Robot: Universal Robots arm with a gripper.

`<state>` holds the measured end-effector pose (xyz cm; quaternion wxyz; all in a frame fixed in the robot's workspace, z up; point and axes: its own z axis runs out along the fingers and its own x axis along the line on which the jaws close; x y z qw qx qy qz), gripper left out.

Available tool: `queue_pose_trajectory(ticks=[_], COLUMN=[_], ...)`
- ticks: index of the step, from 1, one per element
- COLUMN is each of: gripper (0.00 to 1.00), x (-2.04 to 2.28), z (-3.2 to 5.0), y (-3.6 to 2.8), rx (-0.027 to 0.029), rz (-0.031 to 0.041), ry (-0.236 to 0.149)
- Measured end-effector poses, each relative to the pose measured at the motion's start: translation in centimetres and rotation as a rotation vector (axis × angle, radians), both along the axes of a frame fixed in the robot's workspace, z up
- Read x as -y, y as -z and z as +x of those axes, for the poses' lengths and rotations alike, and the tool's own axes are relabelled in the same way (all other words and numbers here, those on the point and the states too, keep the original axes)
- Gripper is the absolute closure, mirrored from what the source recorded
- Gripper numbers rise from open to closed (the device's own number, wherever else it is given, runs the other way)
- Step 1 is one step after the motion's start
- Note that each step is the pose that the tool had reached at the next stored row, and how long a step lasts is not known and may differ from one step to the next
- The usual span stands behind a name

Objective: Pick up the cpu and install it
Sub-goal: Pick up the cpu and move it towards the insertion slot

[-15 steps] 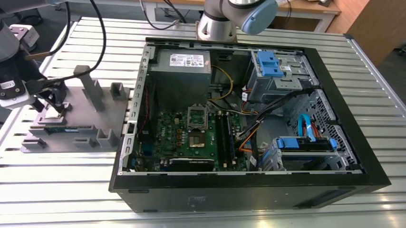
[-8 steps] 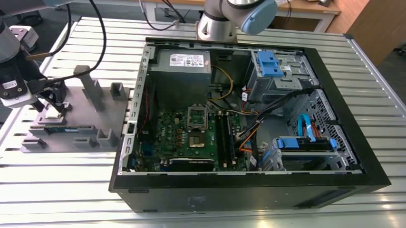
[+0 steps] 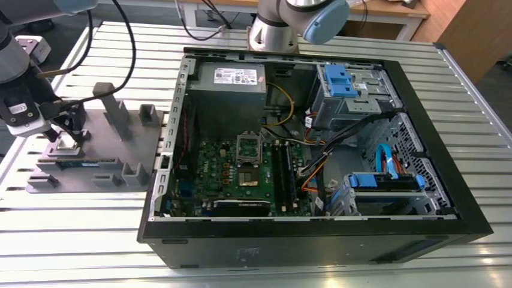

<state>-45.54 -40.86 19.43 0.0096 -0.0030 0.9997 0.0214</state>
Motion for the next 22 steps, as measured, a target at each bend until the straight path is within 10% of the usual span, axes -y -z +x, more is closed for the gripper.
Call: queue_pose_trajectory(ticks=[22], gripper=[0.47], x=[-0.02], z=[-0.05], y=[0.64], rx=[0.0002], rz=[-0.0026], ry=[-0.001])
